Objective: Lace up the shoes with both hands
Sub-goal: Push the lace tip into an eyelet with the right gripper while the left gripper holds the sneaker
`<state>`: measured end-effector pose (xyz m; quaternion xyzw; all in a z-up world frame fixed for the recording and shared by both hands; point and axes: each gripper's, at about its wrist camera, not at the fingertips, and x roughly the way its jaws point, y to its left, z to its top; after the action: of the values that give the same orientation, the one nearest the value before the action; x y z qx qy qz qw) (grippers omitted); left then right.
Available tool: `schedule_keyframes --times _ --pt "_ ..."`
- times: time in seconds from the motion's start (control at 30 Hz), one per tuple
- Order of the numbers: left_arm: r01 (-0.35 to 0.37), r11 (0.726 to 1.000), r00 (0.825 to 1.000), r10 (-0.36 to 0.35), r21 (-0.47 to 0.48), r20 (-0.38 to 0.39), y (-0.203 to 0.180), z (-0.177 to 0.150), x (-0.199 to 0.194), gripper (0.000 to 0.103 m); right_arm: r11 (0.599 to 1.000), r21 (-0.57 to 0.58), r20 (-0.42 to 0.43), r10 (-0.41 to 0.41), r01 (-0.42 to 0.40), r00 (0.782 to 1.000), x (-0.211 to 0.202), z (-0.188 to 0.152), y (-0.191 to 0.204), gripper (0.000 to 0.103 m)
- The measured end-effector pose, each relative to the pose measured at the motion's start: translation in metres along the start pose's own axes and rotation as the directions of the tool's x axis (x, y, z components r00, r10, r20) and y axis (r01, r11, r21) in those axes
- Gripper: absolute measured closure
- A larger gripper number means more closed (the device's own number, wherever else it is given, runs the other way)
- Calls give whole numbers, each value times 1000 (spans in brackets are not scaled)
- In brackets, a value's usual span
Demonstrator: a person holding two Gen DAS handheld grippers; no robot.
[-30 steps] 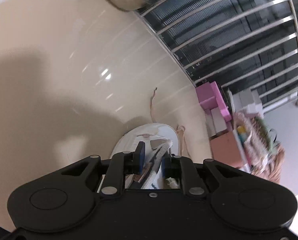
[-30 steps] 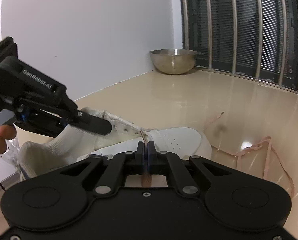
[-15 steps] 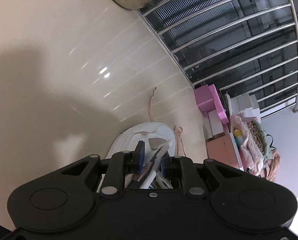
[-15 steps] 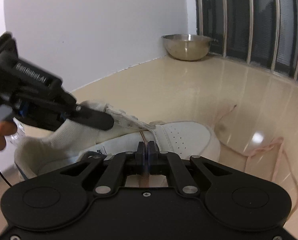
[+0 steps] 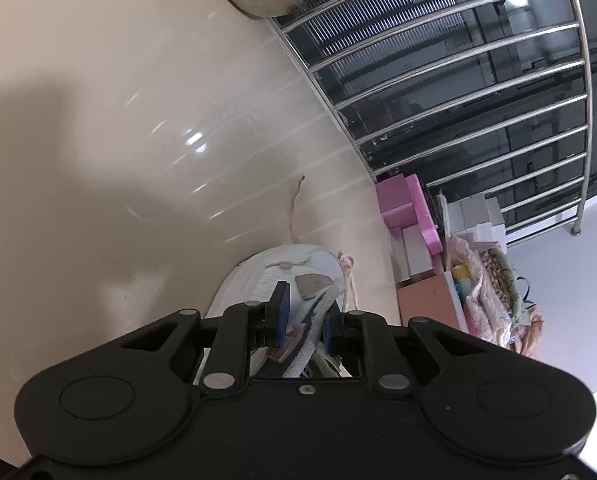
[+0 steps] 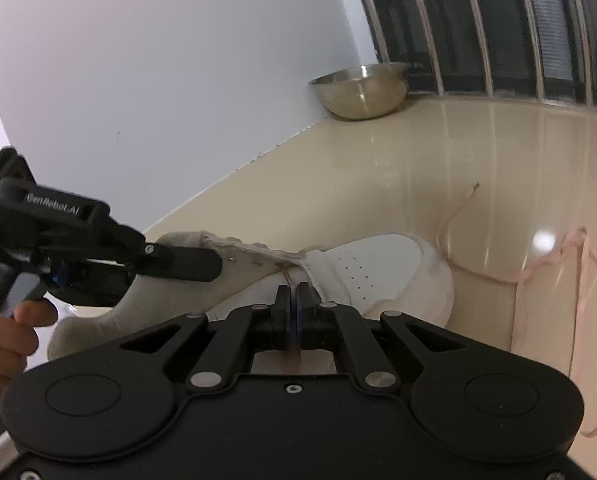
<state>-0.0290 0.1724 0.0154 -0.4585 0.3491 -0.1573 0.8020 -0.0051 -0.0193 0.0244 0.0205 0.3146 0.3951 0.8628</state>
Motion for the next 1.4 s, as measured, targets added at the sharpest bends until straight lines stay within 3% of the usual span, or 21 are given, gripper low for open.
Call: schedule_keyframes --times 0.2,0.47,0.63,0.87,0.93,1.0,1.07,1.13,1.2,1.27,1.37,1.4 --pt "-10 999 1000 10 41 1 -4 -1 0 87 999 -42 17 17 -16 1000 -2 0 7 100" --pt "10 999 1000 -9 37 -20 -1 2 0 87 998 41 62 37 -39 997 1 -4 -1 103" --pt "-17 992 1000 18 127 -11 -11 -1 -1 87 996 91 52 5 -10 999 5 -1 -3 103" --pt "-54 966 998 59 253 -13 -24 -4 -2 86 999 -29 38 27 -26 999 11 7 0 103" --pt "-58 952 998 67 300 -19 -30 -3 -4 77 998 -39 41 49 -47 998 13 6 -2 103" --pt "-29 956 999 40 293 -32 -28 5 -9 50 997 -42 39 60 -59 997 14 5 -2 103" --pt "8 974 999 -15 228 31 -19 18 -21 46 997 -45 37 62 -60 997 14 4 -2 103" --pt "33 988 998 -40 150 48 -9 34 -21 46 997 -38 38 67 -65 997 14 3 -3 103" --pt "-30 993 999 27 111 25 -4 44 -9 49 997 -31 40 71 -70 997 14 3 -4 103" --pt "-39 992 999 42 119 -22 -6 44 6 58 997 -24 41 76 -75 996 15 2 -5 103" --pt "-47 987 996 57 157 -64 -13 41 22 61 997 -23 35 77 -77 996 15 3 -6 103" --pt "-68 982 995 80 177 -66 -16 40 26 68 997 -23 34 77 -76 996 15 3 -6 103"
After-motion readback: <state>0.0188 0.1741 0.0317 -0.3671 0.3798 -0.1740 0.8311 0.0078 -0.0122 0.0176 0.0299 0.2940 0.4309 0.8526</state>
